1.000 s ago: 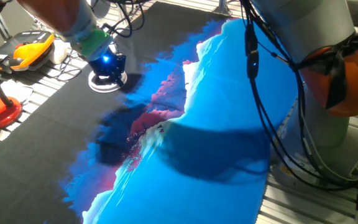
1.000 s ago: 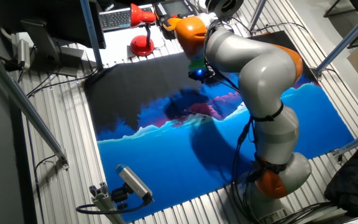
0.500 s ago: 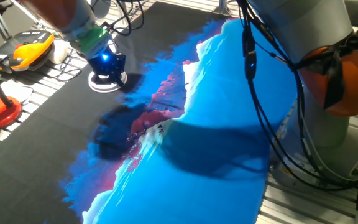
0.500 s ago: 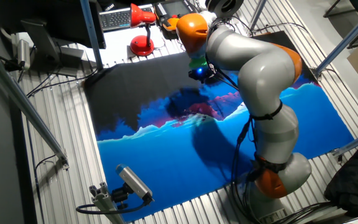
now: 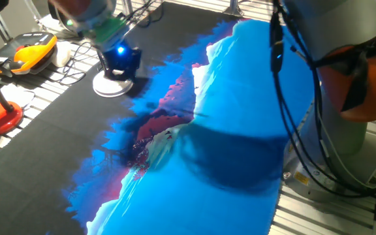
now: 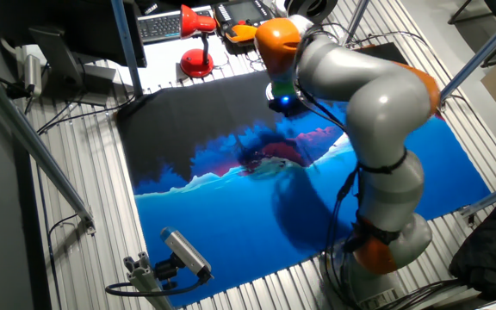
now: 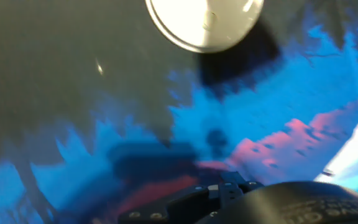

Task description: Turn off the desk lamp by pressing the button

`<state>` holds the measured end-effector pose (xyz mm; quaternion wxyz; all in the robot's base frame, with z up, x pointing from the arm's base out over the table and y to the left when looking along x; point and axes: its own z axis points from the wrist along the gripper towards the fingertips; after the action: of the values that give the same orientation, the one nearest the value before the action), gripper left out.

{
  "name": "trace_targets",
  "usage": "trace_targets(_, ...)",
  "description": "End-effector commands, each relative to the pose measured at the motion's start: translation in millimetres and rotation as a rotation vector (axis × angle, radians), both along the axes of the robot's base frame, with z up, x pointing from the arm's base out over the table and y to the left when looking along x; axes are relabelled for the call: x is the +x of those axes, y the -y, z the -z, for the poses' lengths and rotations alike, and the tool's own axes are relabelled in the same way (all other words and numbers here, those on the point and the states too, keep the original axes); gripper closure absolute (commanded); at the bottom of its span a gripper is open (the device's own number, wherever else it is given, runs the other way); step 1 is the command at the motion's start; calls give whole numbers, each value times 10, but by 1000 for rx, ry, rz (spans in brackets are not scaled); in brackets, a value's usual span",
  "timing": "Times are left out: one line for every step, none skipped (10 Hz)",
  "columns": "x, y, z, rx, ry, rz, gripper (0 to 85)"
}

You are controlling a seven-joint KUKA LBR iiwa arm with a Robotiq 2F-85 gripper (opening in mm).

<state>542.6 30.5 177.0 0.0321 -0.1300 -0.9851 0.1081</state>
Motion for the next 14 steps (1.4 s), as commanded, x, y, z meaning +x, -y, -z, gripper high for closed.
trace_targets(-166,145,-310,55,3,-19,850)
trace_targets(-204,302,-400,89,-5,-51,850)
trace_targets(-230,372,-431,102,-4,-57,850)
trace_targets(-239,394,-433,94,0,-69,850)
trace_targets(-240,399,-433,95,1,-80,850)
trace_targets(-239,399,-431,100,8,-92,850)
trace_targets(-232,397,-426,94,21,-95,850)
trace_targets(-215,398,-422,82,35,-114,850)
trace_targets(-195,397,-416,72,37,-133,850)
trace_targets(-186,393,-414,71,36,-138,850)
trace_targets(-181,383,-411,82,39,-131,850)
trace_targets(-178,377,-409,76,40,-135,850)
trace_targets(-155,365,-396,79,36,-140,850)
trace_targets(-123,361,-382,96,12,-153,850)
